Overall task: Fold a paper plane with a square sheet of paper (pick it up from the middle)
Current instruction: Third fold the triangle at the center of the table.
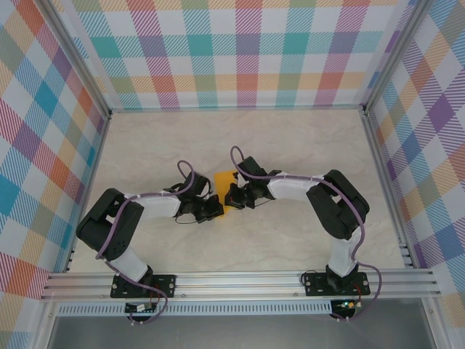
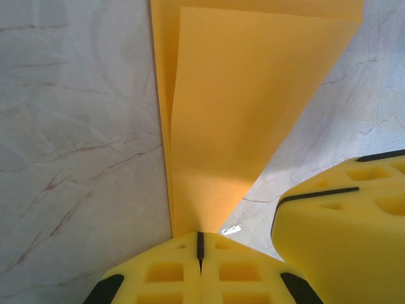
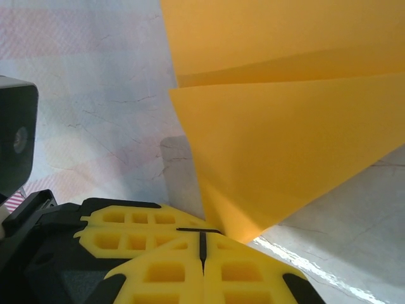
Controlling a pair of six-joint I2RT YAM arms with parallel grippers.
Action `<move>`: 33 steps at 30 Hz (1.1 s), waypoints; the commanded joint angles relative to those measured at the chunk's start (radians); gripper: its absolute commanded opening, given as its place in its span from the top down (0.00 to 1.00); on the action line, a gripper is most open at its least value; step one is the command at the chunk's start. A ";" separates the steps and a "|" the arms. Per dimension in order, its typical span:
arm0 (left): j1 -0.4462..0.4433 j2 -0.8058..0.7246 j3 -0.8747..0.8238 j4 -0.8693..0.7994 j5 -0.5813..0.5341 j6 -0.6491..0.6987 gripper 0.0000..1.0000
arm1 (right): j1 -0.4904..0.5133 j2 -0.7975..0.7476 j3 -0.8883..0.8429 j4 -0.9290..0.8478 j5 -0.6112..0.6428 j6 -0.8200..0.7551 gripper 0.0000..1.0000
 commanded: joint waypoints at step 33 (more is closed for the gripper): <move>0.004 -0.032 -0.053 -0.060 -0.042 0.004 1.00 | -0.005 0.082 0.004 0.051 -0.039 0.078 1.00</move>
